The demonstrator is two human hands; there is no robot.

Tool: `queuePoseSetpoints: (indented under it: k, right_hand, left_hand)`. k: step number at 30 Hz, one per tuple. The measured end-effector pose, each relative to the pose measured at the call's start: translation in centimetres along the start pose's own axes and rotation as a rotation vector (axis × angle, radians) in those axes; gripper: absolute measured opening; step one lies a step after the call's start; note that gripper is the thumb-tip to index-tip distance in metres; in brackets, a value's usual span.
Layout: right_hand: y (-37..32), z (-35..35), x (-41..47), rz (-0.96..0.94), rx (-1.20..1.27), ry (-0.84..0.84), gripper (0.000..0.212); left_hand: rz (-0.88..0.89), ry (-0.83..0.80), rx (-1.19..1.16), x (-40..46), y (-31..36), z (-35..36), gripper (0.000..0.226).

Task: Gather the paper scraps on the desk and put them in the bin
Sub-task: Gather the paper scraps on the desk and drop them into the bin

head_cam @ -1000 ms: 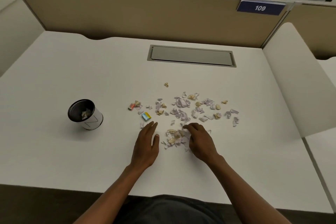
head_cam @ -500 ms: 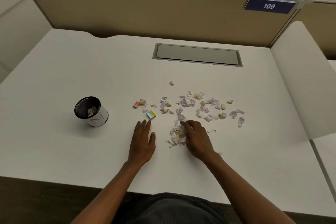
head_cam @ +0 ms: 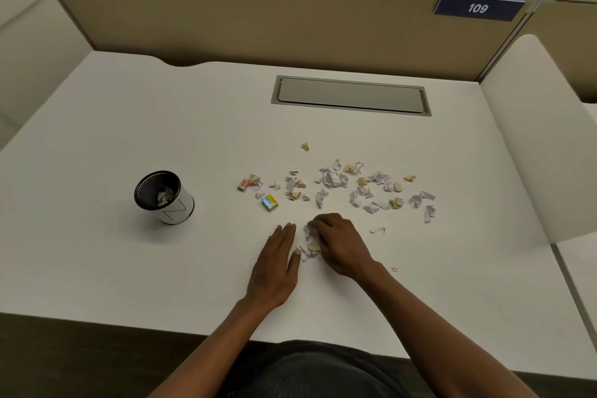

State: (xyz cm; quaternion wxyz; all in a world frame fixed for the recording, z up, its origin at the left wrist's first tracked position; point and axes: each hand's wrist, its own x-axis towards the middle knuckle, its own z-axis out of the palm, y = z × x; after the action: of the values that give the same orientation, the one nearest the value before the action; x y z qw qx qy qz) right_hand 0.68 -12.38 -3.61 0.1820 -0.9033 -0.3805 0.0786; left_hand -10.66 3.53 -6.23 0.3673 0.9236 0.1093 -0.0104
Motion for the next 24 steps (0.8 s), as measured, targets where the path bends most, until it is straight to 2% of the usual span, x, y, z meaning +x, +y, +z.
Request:
queuePoseSetpoints:
  k: [3,6,8,10,13,16,20,24]
  right_hand:
    - [0.5,-0.4,-1.3,0.042,0.132,0.131,0.036]
    - [1.6,-1.3,-2.7,0.229,0.272,0.339,0.033]
    - [2.7,-1.6,-3.5,0.341,0.297,0.387,0.035]
    - [3.6,-1.8,-4.2,0.38,0.243,0.305,0.04]
    - [3.4,-1.7,-4.8,0.341,0.189,0.146,0.05]
    - [2.8,-1.8,-5.0,0.306,0.248,0.175,0.05]
    - [3.6,-3.1,-6.3,0.598,0.201,0.342,0.049]
    - [4.8,-4.4,-8.7,0.806,0.035,0.121,0.05]
  left_hand:
    - [0.004,-0.005,-0.024,0.3,0.0,-0.4,0.058]
    - [-0.001,-0.039,-0.006,0.6,-0.2,-0.4,0.059]
    - [0.0,-0.072,0.009,0.8,-0.2,0.0,0.059]
    - [0.041,-0.081,0.023,1.1,0.1,0.4,0.06]
    - [0.106,-0.111,0.038,1.3,1.1,0.9,0.06]
    - [0.169,-0.148,0.027,1.3,2.2,1.3,0.06]
    - [0.127,-0.091,-0.007,1.6,2.3,1.1,0.062]
    - [0.023,-0.043,-0.009,1.6,1.4,-0.2,0.059]
